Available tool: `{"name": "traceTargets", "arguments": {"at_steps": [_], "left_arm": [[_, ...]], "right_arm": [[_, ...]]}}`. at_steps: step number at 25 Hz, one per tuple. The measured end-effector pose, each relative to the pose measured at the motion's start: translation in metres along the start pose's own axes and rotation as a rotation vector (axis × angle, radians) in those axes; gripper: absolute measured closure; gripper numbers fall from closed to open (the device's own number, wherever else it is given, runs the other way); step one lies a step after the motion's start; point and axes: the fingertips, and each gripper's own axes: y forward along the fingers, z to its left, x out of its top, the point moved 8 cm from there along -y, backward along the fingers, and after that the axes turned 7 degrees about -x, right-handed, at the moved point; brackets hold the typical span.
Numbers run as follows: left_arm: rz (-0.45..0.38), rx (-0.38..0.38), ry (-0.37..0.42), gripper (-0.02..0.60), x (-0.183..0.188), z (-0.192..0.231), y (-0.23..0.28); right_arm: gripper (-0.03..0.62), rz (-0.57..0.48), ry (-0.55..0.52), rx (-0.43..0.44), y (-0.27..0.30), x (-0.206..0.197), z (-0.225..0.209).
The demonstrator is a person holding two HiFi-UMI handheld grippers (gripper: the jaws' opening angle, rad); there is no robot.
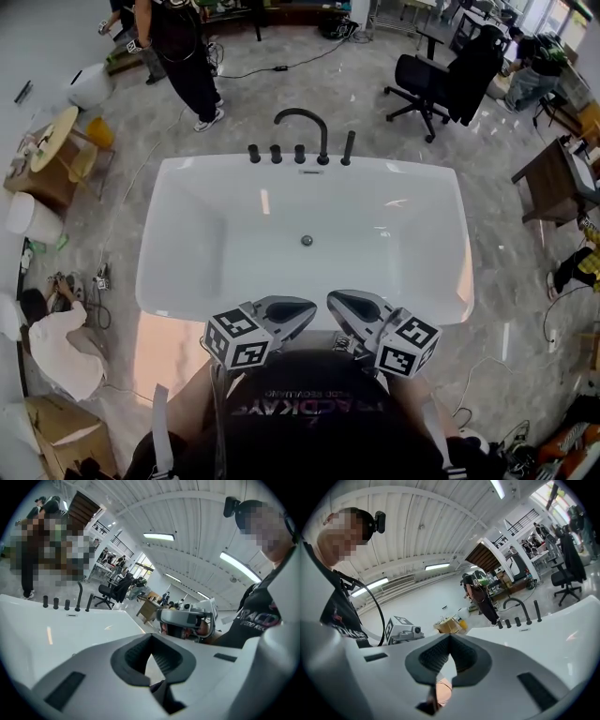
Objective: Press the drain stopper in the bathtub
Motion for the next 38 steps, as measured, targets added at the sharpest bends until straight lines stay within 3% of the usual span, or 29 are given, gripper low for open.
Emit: {"name": "traceTargets", "arguments": {"at_steps": [25,38], "left_arm": [[-0.046,0.013,-0.01,0.572,0.007,0.008,-0.005],[-0.052,0.021,-0.033,0.572,0.005,0.01,-0.001]], "right_arm": [[0.579,-0.021,0.012,-0.066,-0.006,-0.006,0.001],[0.579,-0.001,0.008,-0.054,-0.003,-0.006,-0.002]]}}
